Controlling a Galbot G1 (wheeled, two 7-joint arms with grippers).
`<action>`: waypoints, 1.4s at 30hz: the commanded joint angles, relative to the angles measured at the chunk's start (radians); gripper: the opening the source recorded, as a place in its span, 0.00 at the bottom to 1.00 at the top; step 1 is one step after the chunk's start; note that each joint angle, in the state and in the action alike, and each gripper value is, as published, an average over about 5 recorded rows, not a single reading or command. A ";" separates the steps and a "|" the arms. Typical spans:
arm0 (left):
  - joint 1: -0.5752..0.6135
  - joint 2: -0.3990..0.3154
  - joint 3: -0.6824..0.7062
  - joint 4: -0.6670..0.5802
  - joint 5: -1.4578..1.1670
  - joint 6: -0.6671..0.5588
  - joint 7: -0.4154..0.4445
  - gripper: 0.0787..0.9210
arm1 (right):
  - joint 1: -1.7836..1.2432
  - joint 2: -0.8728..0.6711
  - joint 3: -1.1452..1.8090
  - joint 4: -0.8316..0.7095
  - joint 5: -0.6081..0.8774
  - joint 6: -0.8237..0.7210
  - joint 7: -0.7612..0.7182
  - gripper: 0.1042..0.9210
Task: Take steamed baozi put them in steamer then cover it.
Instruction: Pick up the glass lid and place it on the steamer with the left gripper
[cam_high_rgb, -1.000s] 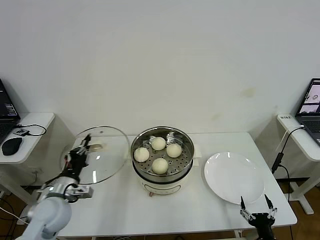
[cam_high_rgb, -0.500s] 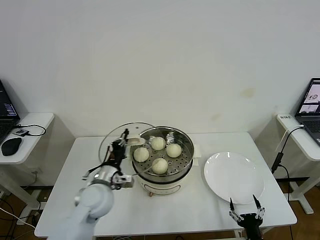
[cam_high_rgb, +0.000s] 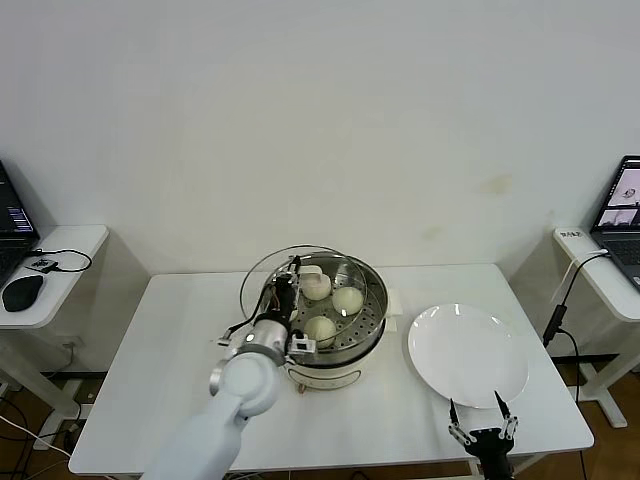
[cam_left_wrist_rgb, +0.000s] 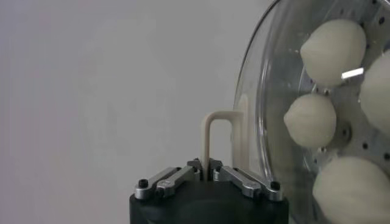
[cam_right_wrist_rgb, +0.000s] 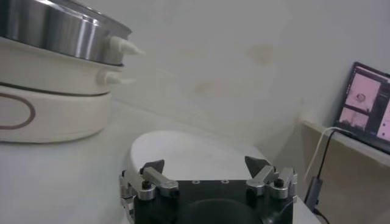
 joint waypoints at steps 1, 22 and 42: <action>-0.042 -0.097 0.055 0.095 0.083 0.010 0.023 0.08 | 0.001 0.005 -0.006 -0.015 -0.020 0.008 0.002 0.88; -0.033 -0.119 0.061 0.102 0.097 0.009 0.030 0.08 | 0.003 0.005 -0.024 -0.036 -0.037 0.013 0.004 0.88; -0.023 -0.112 0.055 0.079 0.093 -0.001 0.034 0.08 | 0.003 0.006 -0.041 -0.041 -0.050 0.010 0.003 0.88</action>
